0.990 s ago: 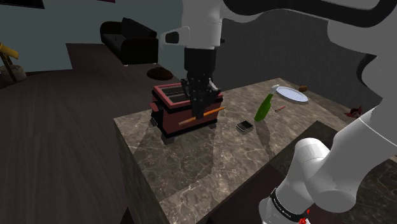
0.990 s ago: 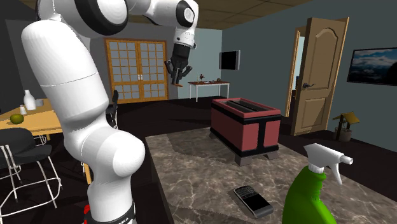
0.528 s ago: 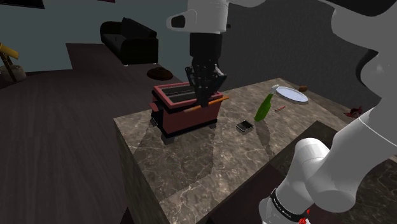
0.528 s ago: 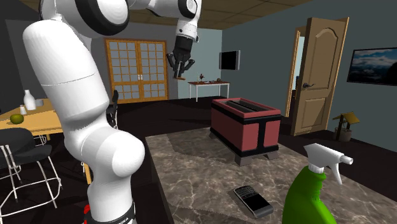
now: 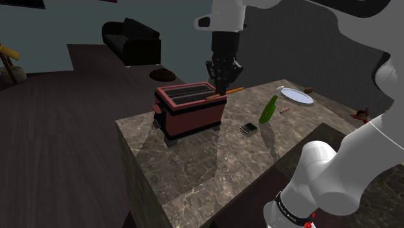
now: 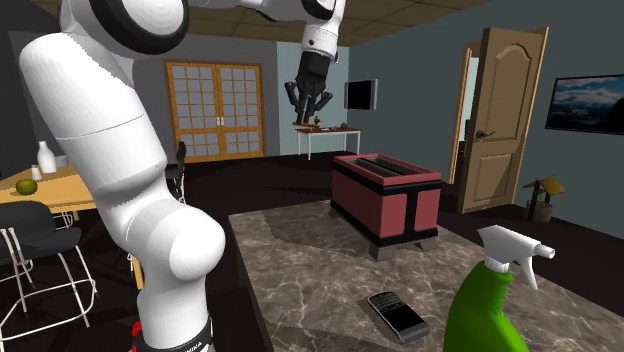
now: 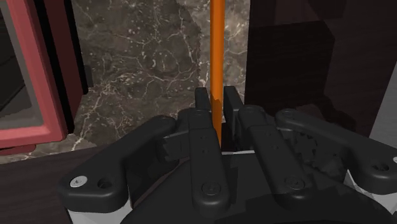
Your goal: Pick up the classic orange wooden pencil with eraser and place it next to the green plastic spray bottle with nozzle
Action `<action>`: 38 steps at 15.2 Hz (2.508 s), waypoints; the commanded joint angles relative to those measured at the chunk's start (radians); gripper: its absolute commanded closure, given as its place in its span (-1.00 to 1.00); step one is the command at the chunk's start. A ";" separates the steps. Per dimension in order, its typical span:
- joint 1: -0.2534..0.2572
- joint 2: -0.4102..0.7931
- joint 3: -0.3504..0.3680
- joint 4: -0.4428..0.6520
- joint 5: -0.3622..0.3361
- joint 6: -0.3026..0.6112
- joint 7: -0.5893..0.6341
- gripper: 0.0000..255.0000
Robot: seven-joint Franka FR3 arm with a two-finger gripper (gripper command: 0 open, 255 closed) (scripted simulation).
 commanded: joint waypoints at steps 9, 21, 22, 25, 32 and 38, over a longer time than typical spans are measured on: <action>-0.089 0.005 -0.165 0.023 -0.099 -0.036 -0.262 1.00; -0.200 0.175 -0.376 0.208 -0.160 -0.061 -0.607 1.00; -0.211 0.198 -0.394 0.233 -0.159 -0.063 -0.638 1.00; -0.251 0.278 -0.447 0.315 -0.146 -0.073 -0.734 1.00; -0.407 0.529 -0.547 0.592 -0.051 -0.130 -0.965 1.00; -0.526 0.673 -0.565 0.750 0.018 -0.158 -1.063 1.00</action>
